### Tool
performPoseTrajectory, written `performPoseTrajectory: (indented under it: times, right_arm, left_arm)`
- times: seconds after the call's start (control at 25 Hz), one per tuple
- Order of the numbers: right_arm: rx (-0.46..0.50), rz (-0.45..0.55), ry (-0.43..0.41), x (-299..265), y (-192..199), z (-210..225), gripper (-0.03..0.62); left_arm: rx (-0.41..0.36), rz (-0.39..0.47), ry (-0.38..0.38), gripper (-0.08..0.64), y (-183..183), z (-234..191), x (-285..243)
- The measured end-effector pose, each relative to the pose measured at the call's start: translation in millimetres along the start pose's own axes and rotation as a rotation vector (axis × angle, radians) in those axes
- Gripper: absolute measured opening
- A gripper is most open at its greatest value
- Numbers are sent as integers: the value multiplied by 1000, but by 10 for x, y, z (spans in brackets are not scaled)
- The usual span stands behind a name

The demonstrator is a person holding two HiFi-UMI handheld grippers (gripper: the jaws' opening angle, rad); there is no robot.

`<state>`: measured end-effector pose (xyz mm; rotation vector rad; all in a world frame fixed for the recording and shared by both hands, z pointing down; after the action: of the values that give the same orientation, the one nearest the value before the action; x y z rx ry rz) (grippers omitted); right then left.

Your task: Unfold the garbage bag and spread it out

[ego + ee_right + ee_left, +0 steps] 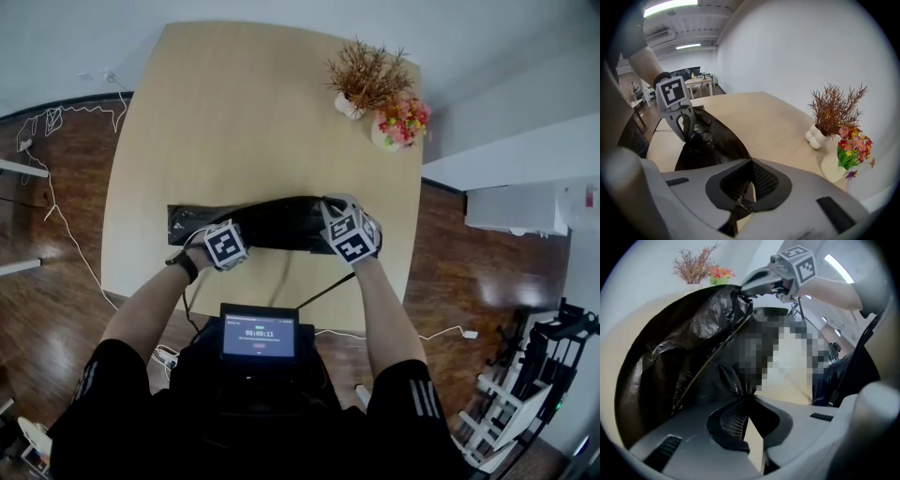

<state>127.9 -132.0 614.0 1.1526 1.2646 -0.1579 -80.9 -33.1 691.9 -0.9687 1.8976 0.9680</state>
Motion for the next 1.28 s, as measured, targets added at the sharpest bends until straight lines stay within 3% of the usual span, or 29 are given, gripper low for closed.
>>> performPoseTrajectory:
  times: [0.44,0.68,1.04,1.16,1.28]
  right_arm:
    - [-31,-168,-36,-387,465,2,6]
    - [-16,-223,-45,-503,657,-81,6]
    - [-18,-211,-51,-551,696,-137,9]
    - [-22,-208,-51,-548,691,-129,9]
    - [-26,-212,-49,-521,665,-120,9]
  left_arm:
    - [-86,-127,78,0,184,254,-2]
    - [-121,-95,100,8,168,333,-95]
    - [-198,24,-41,9,-146,441,503]
    - [-205,19,-14,14,-187,516,627]
    - [-207,-23,27,95,-87,553,570]
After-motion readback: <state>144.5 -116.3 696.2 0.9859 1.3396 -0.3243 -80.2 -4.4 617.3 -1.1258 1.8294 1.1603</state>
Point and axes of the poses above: the fingertips, and each gripper's own axes: x backward along the fingers, z to its right, y out of its underside, the point moved 5 cm from there along x, backward along the fingers, and after that the axes turned 2 degrees about y, right-handed, at the moved point
